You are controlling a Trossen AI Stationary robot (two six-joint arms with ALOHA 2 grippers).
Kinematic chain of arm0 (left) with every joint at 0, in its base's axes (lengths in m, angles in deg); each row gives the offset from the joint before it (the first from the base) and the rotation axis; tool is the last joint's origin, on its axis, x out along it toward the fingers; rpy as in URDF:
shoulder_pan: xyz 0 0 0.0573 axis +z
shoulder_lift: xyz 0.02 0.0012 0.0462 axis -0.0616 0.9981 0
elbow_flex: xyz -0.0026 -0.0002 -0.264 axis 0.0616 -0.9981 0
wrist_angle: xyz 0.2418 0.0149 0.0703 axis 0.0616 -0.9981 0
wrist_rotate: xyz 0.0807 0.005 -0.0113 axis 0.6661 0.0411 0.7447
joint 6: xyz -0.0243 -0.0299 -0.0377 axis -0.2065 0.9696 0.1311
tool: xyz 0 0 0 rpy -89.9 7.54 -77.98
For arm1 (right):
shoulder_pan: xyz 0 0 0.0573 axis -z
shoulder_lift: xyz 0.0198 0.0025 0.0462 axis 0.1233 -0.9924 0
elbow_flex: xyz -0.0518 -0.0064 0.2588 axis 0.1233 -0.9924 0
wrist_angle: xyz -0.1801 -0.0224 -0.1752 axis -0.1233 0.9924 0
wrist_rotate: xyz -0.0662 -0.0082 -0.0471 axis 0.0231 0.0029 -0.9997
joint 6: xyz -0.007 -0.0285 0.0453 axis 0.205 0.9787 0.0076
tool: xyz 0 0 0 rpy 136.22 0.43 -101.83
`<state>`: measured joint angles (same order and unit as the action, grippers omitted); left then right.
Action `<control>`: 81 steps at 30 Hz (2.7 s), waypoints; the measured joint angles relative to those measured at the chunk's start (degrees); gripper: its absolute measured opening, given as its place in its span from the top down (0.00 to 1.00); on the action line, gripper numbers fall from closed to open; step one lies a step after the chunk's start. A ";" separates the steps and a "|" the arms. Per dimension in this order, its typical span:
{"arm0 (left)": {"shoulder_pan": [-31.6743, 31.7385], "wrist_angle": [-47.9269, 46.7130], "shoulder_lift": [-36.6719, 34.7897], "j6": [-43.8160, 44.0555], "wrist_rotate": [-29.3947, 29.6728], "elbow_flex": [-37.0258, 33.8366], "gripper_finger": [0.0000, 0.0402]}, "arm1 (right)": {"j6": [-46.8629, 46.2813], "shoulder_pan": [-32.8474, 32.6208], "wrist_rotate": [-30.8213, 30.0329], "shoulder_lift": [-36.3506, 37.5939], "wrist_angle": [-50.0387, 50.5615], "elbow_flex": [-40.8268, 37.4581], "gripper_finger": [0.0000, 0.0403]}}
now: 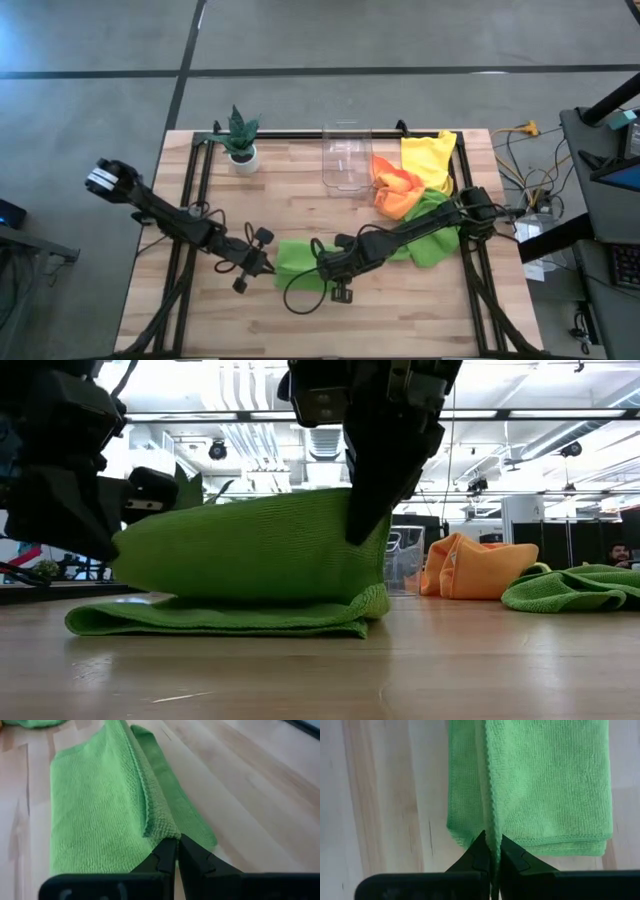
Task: Fold microfiber towels
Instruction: Fold the top green towel
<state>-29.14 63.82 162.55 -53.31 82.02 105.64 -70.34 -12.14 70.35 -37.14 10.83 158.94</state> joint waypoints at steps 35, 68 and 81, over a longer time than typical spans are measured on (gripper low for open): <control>-0.02 1.97 3.36 5.95 -2.55 0.07 1.00 | 5.86 -1.18 6.09 -2.23 -4.02 -1.55 0.95; 0.96 0.49 -0.87 23.70 -0.57 0.08 0.57 | -1.66 -1.40 3.77 1.27 -6.40 -0.78 0.75; 1.16 0.62 8.99 23.94 10.65 0.50 0.57 | -4.10 -1.90 3.65 1.20 -5.67 -0.90 0.79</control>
<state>-27.98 64.44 171.53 -29.37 92.67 106.14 -74.44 -14.04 74.00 -35.94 5.16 158.04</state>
